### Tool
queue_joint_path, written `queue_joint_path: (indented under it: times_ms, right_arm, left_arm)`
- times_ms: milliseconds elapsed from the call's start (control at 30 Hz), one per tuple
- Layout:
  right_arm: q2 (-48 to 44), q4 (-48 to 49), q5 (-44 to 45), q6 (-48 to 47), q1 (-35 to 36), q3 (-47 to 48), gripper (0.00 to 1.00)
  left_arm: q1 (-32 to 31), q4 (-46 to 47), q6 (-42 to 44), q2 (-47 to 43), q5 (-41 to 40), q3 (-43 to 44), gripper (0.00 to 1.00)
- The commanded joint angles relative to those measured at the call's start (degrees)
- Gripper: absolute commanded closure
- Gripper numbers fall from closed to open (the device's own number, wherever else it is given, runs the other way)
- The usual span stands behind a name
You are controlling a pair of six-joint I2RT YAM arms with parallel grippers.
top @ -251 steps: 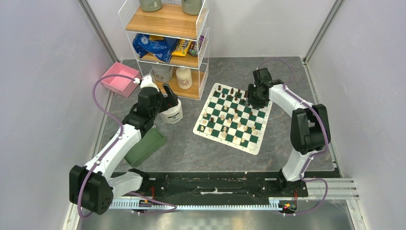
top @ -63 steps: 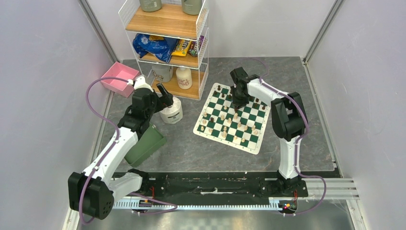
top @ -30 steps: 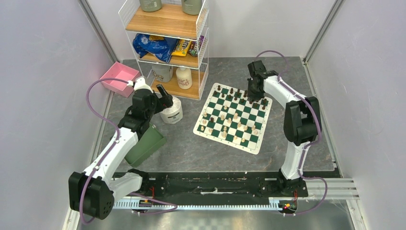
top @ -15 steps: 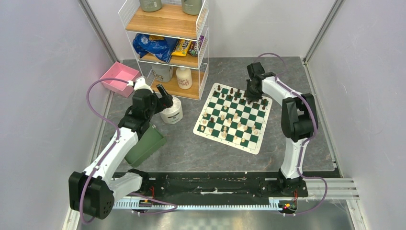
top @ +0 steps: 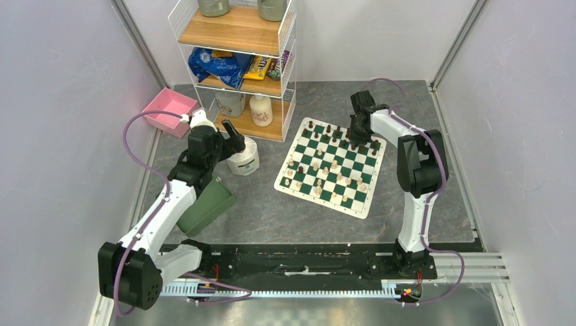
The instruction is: Set up the chess pieces on the board
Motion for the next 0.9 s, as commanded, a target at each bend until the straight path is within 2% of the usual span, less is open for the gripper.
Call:
queue_joint_path:
  times_ms: [0,467,633,733,867]
  right_arm:
    - [0.2,1.6,0.3,0.5,-0.4,1.4,0.84]
    - [0.8,1.8,-0.3,0.5,-0.7,1.4,0.82]
    - [0.9,1.8,-1.5,0.5,-0.7,1.5,0.77]
    - [0.5,1.8,-2.0,0.4,-0.7,1.5,0.70]
    - [-0.3,1.4,-2.8,0.3,-0.7,1.6,0.68]
  left_arm:
    - [0.3,2.7,-0.8,0.2,0.1,0.6,0.00]
    - [0.4,2.8,-0.9,0.5,0.2,0.3,0.00]
    - [0.5,2.7,-0.8,0.5,0.2,0.3,0.00]
    - [0.5,2.7,-0.9,0.6,0.5,0.3,0.00]
    - [0.5,2.7,-0.9,0.6,0.7,0.4,0.00]
